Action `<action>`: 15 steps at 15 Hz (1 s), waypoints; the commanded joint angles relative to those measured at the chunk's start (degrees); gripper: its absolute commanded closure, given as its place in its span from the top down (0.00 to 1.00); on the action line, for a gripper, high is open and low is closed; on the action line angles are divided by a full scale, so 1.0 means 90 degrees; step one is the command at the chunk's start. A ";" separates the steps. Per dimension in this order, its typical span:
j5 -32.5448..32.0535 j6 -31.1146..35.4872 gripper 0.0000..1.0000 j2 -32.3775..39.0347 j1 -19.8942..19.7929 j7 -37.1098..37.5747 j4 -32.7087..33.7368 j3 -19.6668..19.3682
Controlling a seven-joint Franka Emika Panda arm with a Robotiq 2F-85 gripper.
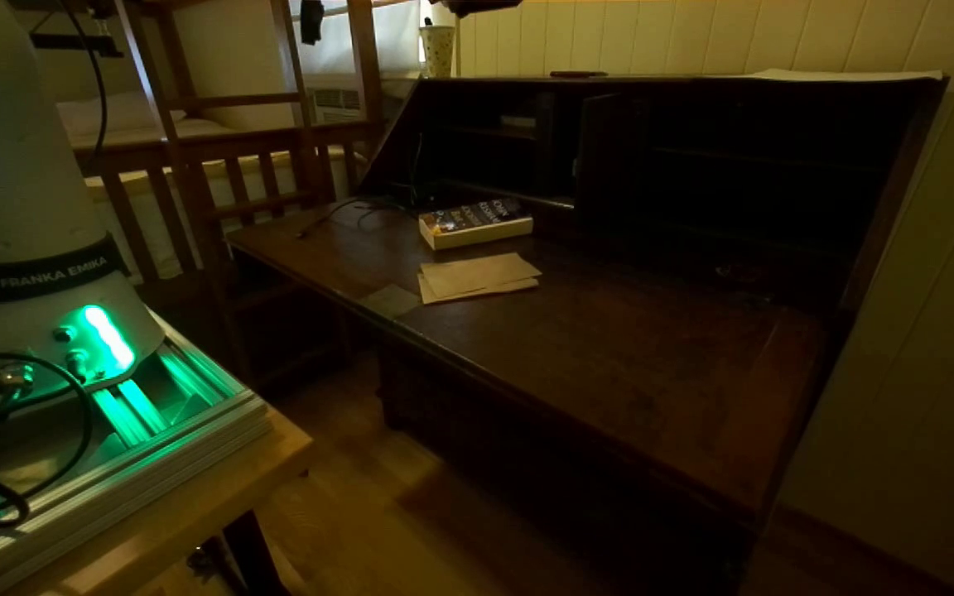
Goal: Put the black remote control on top of the cabinet then place the pliers on the top shelf of the cabinet.
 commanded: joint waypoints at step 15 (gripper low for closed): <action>0.2178 0.0768 0.36 0.2405 -0.0017 -0.2696 0.3319 -0.0422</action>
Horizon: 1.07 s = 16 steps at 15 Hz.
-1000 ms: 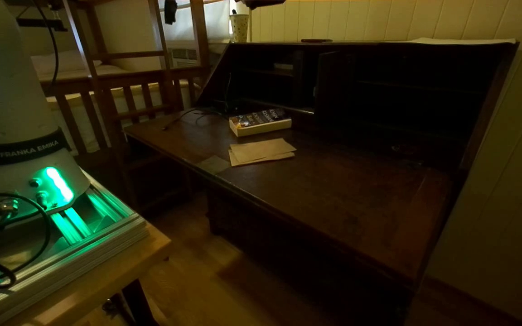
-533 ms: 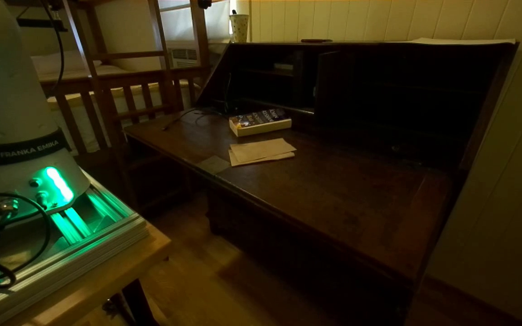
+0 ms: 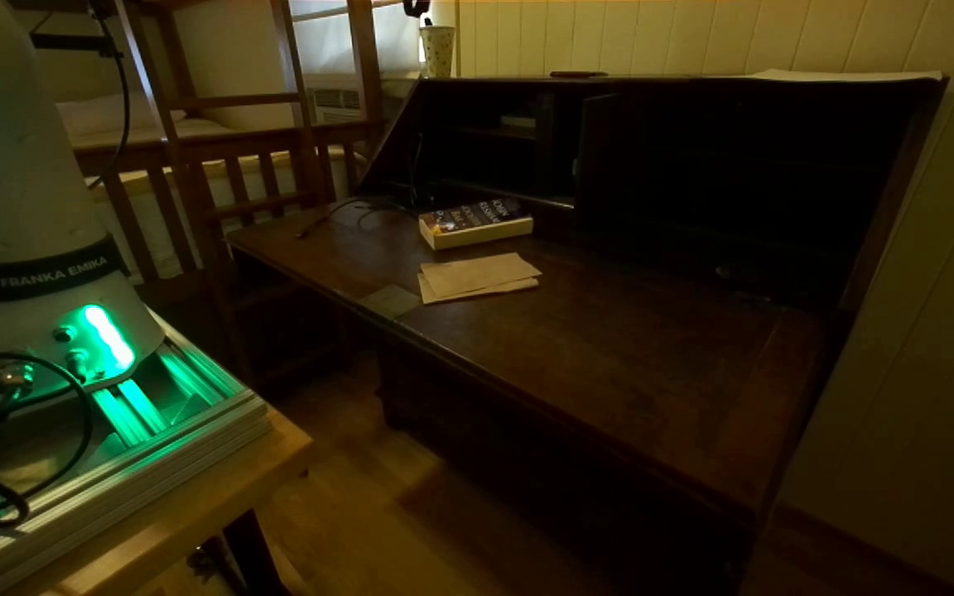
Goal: Put the black remote control on top of the cabinet then place the pliers on the top shelf of the cabinet.
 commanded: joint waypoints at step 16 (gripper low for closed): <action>0.2036 -0.1889 0.36 0.3174 0.0237 -0.1172 0.4286 0.0287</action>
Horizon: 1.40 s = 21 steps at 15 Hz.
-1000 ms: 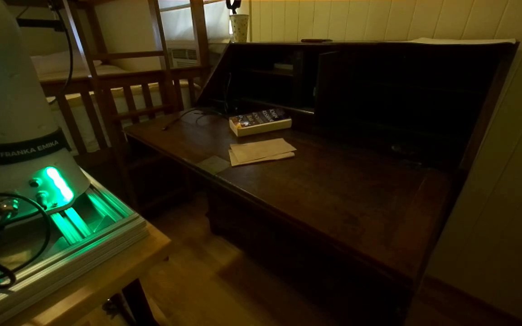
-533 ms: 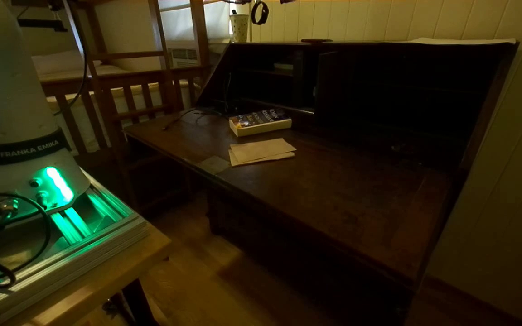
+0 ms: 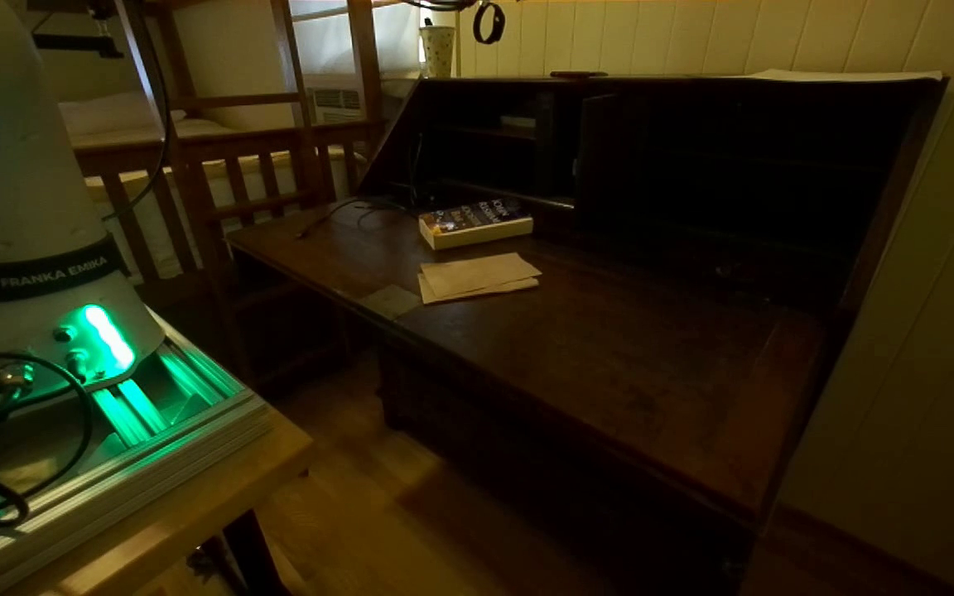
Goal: Put the black remote control on top of the cabinet then place the pliers on the top shelf of the cabinet.
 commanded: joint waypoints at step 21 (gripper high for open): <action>0.1416 -0.2271 0.36 0.3870 -0.0220 -0.1889 0.5231 0.1058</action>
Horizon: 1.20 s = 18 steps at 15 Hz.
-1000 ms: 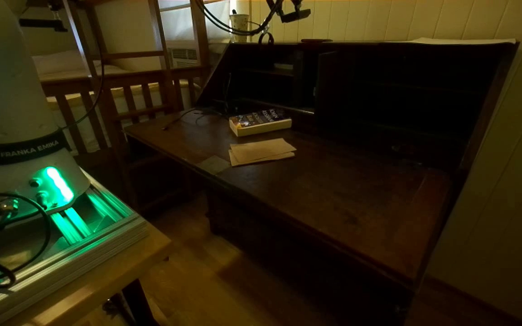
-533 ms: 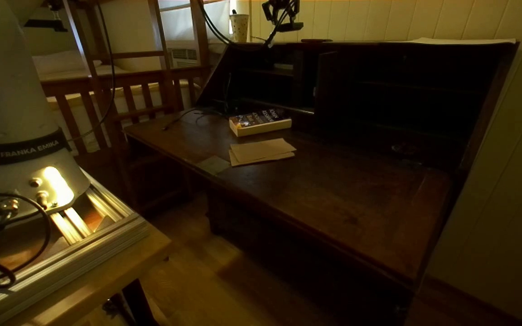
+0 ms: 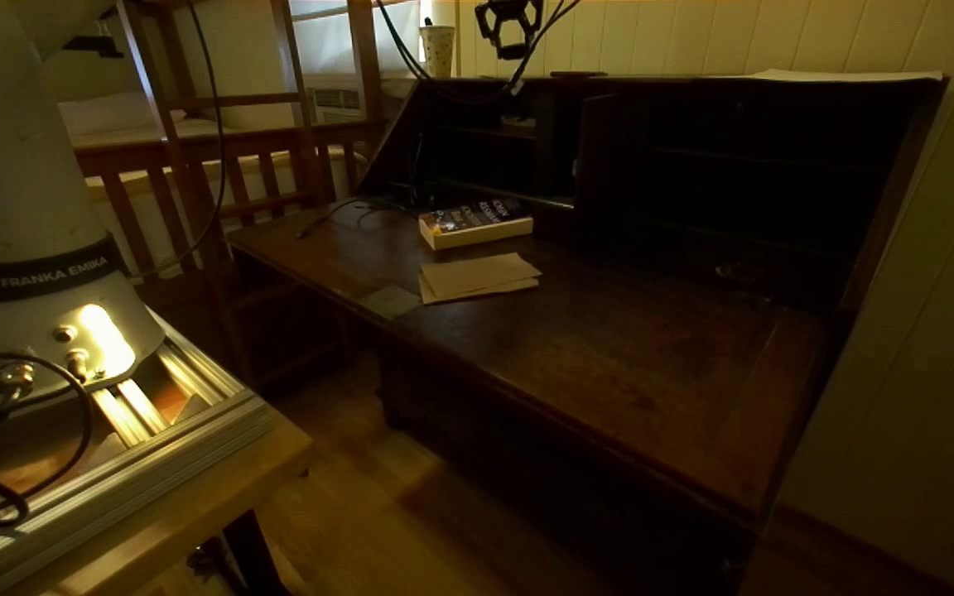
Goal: Put the black remote control on top of the cabinet then place the pliers on the top shelf of the cabinet.
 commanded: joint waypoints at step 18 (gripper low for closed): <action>0.0138 0.0215 0.93 0.0579 -0.0178 -0.0034 0.0707 0.0222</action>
